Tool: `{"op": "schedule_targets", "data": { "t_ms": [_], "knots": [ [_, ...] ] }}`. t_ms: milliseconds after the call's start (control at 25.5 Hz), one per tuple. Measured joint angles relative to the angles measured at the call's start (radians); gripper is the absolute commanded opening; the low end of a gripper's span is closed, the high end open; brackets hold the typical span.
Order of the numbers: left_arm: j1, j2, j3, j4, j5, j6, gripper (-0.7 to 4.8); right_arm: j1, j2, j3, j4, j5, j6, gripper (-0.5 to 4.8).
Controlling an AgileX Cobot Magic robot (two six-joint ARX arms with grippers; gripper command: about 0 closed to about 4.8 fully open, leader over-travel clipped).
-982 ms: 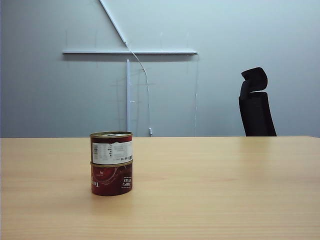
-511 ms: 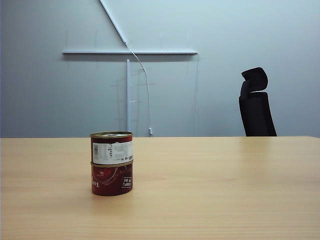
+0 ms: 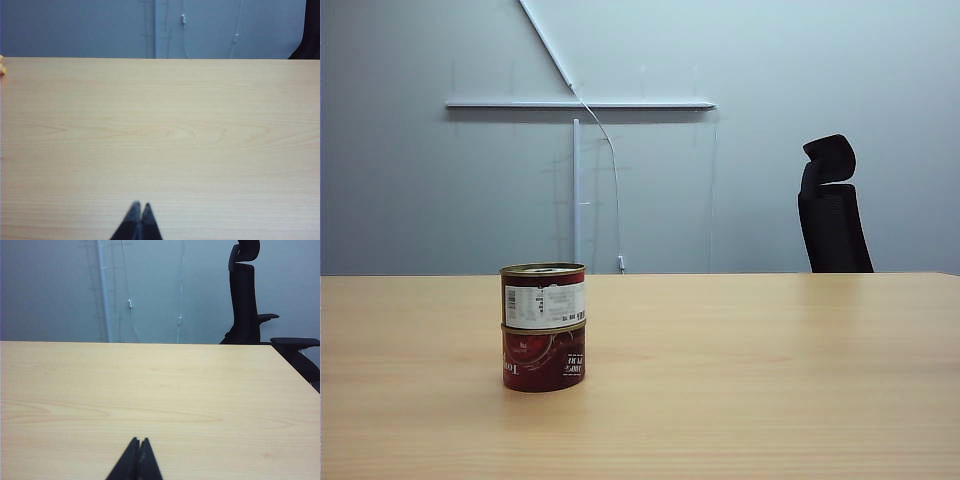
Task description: Stack a can of tomatoes on the right onto the can of tomatoes on the left.
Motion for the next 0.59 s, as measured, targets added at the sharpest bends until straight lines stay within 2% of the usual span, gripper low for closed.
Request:
{"op": "schedule_targets", "data": {
  "t_ms": [589],
  "knots": [
    [0.0,0.0,0.0,0.0,0.0,0.0,-0.04,0.0,0.0,0.0,-0.023,0.001,0.0,-0.04]
  ]
}}
